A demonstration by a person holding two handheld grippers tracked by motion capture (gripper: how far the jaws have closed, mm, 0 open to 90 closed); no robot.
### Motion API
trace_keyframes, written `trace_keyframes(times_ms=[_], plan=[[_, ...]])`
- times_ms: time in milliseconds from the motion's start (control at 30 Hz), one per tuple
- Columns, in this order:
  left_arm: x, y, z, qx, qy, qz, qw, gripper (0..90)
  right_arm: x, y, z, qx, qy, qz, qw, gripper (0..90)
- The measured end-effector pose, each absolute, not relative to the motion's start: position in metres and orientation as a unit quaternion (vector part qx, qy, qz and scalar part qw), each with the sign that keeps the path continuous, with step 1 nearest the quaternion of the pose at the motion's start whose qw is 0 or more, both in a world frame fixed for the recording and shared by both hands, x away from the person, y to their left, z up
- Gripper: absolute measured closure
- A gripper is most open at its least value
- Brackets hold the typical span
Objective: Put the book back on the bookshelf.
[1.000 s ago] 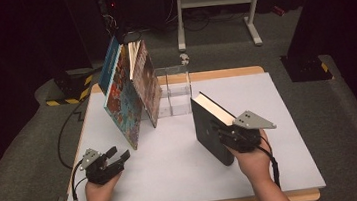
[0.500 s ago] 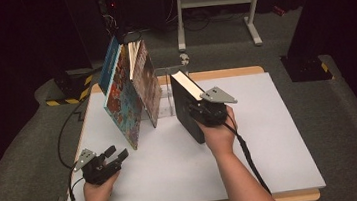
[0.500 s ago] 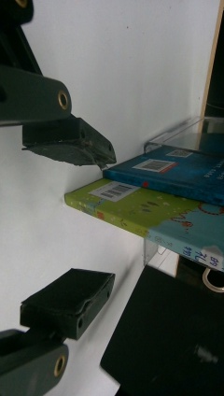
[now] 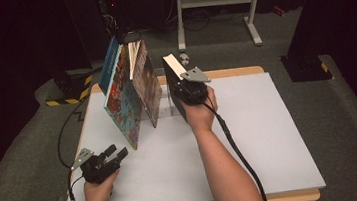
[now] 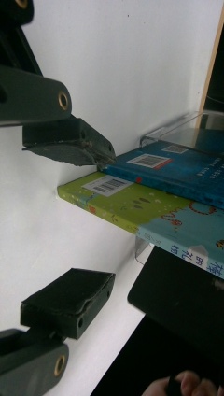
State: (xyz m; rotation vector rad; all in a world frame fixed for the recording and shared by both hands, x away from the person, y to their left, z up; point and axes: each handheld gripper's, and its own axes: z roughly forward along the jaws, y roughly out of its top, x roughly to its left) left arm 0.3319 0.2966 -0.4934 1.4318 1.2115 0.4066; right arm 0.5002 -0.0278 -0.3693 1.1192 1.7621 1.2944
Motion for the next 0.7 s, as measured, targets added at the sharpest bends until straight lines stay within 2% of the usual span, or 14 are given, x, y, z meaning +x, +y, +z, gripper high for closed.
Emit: trace_keyframes(times_ms=[400,700], plan=[[0.332,0.304,-0.494,0.603,0.520,0.166,0.582,36.8,0.537,-0.014,-0.383,0.445,0.666,0.485,0.351,53.9],[0.332,0.302,-0.495,0.608,0.519,0.164,0.578,37.0,0.537,-0.017,-0.395,0.455,0.660,0.490,0.341,52.9]])
